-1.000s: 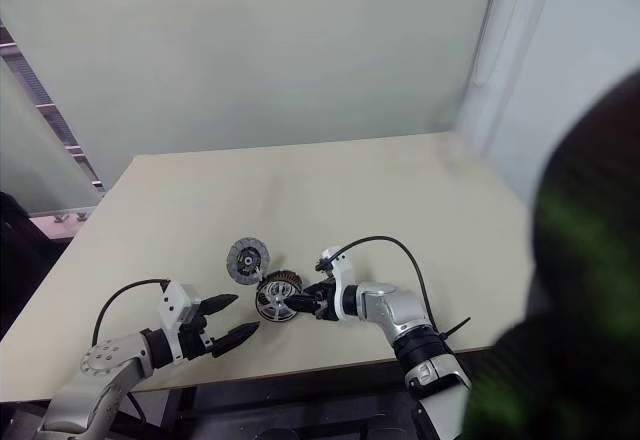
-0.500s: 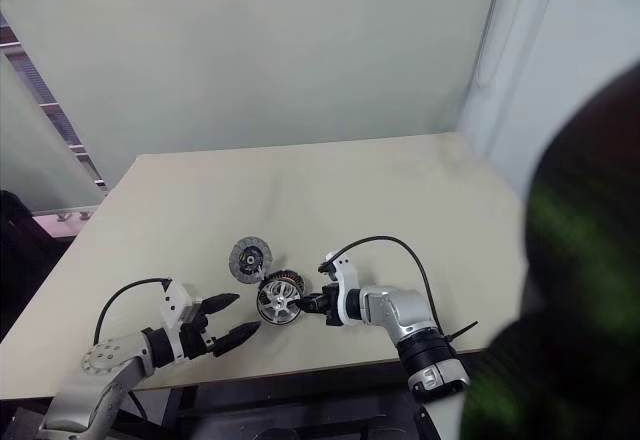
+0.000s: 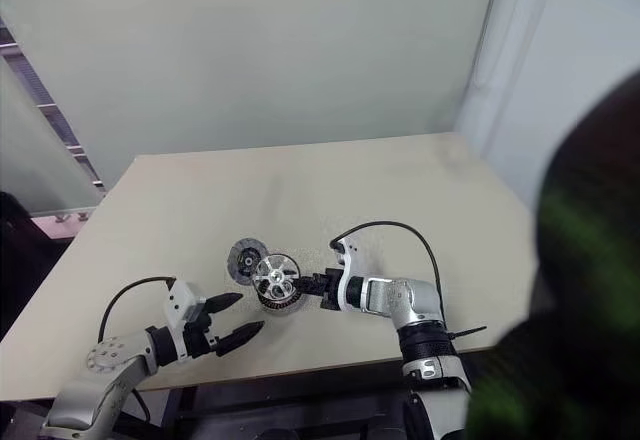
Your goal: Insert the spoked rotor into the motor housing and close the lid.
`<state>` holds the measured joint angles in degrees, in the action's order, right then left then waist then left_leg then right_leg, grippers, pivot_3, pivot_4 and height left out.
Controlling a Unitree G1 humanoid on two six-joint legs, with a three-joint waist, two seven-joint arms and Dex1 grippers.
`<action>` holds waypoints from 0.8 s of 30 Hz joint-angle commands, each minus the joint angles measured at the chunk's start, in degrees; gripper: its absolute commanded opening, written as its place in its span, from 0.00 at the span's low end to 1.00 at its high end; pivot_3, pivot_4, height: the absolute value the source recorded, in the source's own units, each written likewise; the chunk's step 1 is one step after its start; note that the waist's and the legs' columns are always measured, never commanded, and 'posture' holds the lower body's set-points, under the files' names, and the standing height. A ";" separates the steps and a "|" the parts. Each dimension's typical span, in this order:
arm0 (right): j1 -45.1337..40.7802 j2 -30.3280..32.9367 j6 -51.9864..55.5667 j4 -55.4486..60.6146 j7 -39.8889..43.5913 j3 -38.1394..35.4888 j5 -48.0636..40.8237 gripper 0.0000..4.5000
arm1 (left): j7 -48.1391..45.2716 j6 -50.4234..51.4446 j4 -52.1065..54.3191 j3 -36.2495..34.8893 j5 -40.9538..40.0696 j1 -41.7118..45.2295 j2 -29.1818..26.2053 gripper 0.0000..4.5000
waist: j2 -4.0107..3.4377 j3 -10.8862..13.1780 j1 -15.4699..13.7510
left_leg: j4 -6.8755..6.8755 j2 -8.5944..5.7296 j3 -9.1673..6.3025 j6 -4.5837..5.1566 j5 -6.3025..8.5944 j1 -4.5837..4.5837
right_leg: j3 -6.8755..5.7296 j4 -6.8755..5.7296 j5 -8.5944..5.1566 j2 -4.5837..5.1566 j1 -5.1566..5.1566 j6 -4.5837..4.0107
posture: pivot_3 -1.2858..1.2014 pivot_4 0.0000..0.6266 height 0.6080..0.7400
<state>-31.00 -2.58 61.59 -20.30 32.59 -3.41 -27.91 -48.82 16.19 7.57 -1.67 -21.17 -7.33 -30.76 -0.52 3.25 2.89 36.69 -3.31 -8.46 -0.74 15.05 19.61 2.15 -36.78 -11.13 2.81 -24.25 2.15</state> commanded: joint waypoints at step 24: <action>-2.09 -1.63 -3.90 -1.19 -6.74 3.77 3.52 0.07 | 0.52 -0.98 1.51 -0.87 -0.29 0.06 0.02 1.00 | -0.01 0.00 0.03 | 0.05 0.00 0.02 0.00 0.00 0.00 | 0.00 0.00 0.01 0.00 0.01 0.00 | 0.52 0.00 1.00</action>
<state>-31.46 -3.58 58.17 -22.43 25.80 -0.21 -24.14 -48.47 16.17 7.57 -1.70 -21.18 -7.73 -30.64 -0.53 3.25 2.92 36.74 -3.31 -8.44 -0.74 15.04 19.60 2.15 -36.77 -11.12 2.81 -24.24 2.15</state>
